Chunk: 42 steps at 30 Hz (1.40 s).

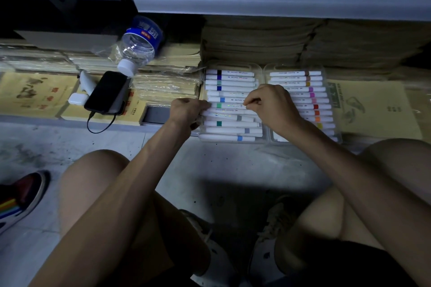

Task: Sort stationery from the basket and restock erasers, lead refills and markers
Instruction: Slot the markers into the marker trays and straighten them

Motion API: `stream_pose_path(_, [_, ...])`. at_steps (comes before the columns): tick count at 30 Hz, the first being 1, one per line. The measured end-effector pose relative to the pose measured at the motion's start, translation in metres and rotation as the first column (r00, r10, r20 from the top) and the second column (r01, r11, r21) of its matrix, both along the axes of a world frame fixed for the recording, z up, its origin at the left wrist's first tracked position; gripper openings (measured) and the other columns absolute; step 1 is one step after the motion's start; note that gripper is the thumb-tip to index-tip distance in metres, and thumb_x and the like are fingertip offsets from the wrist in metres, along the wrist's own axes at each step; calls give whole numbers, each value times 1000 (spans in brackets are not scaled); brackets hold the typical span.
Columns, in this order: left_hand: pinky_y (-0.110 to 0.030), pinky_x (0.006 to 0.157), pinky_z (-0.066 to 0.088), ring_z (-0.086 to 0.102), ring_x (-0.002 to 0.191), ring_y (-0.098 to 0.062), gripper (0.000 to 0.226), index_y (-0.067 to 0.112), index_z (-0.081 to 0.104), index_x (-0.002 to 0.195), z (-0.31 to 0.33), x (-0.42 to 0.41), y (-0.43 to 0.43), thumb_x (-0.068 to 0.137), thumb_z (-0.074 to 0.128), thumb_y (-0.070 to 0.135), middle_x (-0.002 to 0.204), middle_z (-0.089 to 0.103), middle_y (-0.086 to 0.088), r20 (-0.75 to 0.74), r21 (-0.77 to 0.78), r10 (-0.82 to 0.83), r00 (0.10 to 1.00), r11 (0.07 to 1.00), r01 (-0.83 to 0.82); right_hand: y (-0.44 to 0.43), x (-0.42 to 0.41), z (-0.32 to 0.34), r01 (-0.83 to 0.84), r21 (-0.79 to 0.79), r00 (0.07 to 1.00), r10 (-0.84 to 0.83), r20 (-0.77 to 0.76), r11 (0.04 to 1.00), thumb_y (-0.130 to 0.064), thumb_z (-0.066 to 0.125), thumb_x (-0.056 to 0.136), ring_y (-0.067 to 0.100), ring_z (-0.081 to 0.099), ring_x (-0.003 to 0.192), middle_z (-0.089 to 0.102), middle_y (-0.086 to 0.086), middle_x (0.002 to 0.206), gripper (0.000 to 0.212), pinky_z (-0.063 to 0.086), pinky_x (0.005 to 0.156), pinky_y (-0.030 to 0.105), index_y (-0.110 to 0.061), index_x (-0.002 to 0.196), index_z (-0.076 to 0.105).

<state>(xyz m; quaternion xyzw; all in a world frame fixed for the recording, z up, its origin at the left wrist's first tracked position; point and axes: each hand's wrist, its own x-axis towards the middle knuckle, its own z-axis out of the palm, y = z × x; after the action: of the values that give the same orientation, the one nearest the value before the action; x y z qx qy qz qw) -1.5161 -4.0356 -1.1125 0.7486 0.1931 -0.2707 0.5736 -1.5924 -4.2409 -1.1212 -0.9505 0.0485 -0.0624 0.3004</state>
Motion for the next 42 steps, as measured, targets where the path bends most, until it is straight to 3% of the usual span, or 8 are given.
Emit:
stream_pose_path(3, [-25, 51, 39, 49, 53, -17, 13, 9, 68, 83, 1, -1, 3, 81, 81, 8, 78, 61, -10, 1, -18, -9, 1000, 1000, 9, -3, -1, 2, 20, 1, 1000, -20, -20, 1000, -9, 77, 87, 7, 63, 77, 76, 0, 87, 10, 53, 79, 26, -14, 94, 82])
stream_pose_path(8, [-23, 54, 45, 58, 58, -16, 25, 8, 72, 104, 0, -1, 11, 83, 81, 19, 85, 67, -7, 17, -12, -31, 999, 999, 31, -13, -8, 6, 67, -31, 996, -69, -60, 997, -13, 78, 85, 11, 66, 78, 73, -4, 82, 9, 55, 77, 29, -19, 91, 79])
stream_pose_path(14, [-18, 44, 50, 66, 59, -16, 26, -3, 67, 114, 2, -1, 16, 93, 69, 13, 93, 71, -14, 112, 9, -37, 993, 999, 37, -9, -15, 4, -11, -148, 988, -12, -153, 989, -20, 83, 80, 18, 66, 93, 72, -1, 97, 18, 57, 81, 37, -19, 97, 77])
stream_pose_path(20, [-34, 62, 57, 67, 69, -23, 9, 1, 72, 94, 6, -4, 10, 89, 68, 8, 85, 74, -15, 181, 61, -108, 977, 993, 98, -3, -14, 12, -35, -265, 985, -11, -172, 964, -20, 79, 82, 24, 62, 99, 71, 3, 97, 15, 51, 79, 34, -16, 95, 74])
stream_pose_path(22, [-25, 59, 50, 64, 66, -17, 6, 9, 71, 90, 12, -4, 9, 91, 65, 10, 79, 71, -5, 244, 134, -132, 961, 986, 101, -5, -13, 16, -48, -280, 979, -11, -205, 959, -20, 78, 80, 26, 64, 97, 72, 5, 97, 18, 53, 78, 36, -16, 97, 73])
stream_pose_path(33, [-30, 73, 58, 71, 81, -17, 14, 15, 74, 100, 39, -36, -6, 87, 69, 18, 92, 75, -1, 451, 317, -330, 829, 928, 197, -8, -28, 62, -12, -146, 985, -14, -173, 989, -17, 79, 83, 19, 65, 92, 68, -1, 96, 16, 52, 80, 31, -22, 97, 73])
stream_pose_path(36, [-22, 63, 53, 70, 77, -13, 19, 19, 73, 106, 53, -51, -13, 87, 68, 18, 94, 74, 2, 511, 327, -399, 761, 910, 257, 0, -37, 78, 12, -78, 994, -20, -105, 997, -18, 81, 81, 14, 63, 83, 66, -4, 90, 15, 52, 76, 30, -24, 93, 74])
stream_pose_path(42, [-31, 71, 59, 70, 85, -11, 30, 25, 73, 116, 88, -85, -22, 88, 67, 19, 98, 73, 8, 610, 382, -541, 579, 841, 384, 14, -52, 122, 83, 97, 994, -90, 69, 992, -8, 82, 78, 7, 61, 69, 66, -7, 79, 19, 51, 69, 27, -20, 90, 74])
